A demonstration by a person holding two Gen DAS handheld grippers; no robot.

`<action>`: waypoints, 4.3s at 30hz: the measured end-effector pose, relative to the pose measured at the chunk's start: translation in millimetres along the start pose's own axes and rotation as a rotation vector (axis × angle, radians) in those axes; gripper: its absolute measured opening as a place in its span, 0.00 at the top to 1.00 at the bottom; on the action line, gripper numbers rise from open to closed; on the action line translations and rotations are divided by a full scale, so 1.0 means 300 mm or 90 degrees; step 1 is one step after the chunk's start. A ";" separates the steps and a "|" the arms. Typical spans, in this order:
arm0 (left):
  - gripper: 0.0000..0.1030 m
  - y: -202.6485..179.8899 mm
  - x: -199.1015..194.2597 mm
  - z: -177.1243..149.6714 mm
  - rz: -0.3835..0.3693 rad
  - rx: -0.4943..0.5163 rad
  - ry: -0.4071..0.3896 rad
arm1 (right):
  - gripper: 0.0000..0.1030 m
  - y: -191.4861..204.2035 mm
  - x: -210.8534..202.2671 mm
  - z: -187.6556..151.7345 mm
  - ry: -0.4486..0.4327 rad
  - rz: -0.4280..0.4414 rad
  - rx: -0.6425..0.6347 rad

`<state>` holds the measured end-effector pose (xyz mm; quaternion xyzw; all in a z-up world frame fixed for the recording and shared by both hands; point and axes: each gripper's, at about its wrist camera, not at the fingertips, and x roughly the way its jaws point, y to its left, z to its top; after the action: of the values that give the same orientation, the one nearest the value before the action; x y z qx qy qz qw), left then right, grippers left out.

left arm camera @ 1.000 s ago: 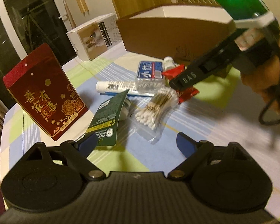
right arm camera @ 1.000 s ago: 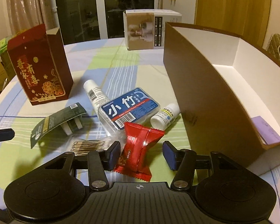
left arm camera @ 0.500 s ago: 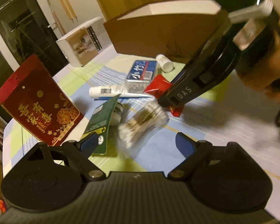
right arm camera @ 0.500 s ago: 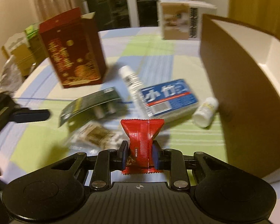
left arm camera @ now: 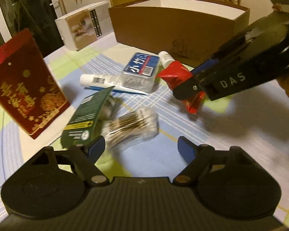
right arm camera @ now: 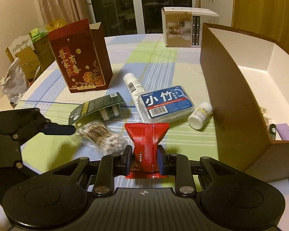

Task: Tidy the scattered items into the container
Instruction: 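Grasp the cotton swab bag with the left gripper while the right gripper holds the red packet, then carry the cotton swab bag and red packet over the brown box with both grippers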

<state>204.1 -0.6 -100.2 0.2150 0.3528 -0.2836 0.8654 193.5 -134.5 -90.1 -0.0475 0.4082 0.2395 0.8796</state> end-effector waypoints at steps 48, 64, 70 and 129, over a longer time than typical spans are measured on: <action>0.25 -0.011 -0.176 -0.076 0.048 -0.204 0.091 | 0.72 0.022 -0.138 -0.056 -0.014 0.035 0.008; 0.47 0.020 -0.060 -0.058 0.121 -0.432 0.106 | 0.72 -0.027 -0.126 -0.067 -0.012 0.033 0.024; 0.69 0.028 -0.086 -0.075 0.079 -0.373 0.117 | 0.72 -0.029 -0.125 -0.067 -0.013 0.040 0.032; 0.72 -0.376 -0.355 0.519 0.013 -0.191 -0.027 | 0.72 -0.408 -0.680 0.019 -0.133 -0.097 0.122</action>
<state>144.8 -137.7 61.1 0.0806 0.3707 -0.2234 0.8979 141.1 -318.7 51.1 0.0311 0.3305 0.1353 0.9335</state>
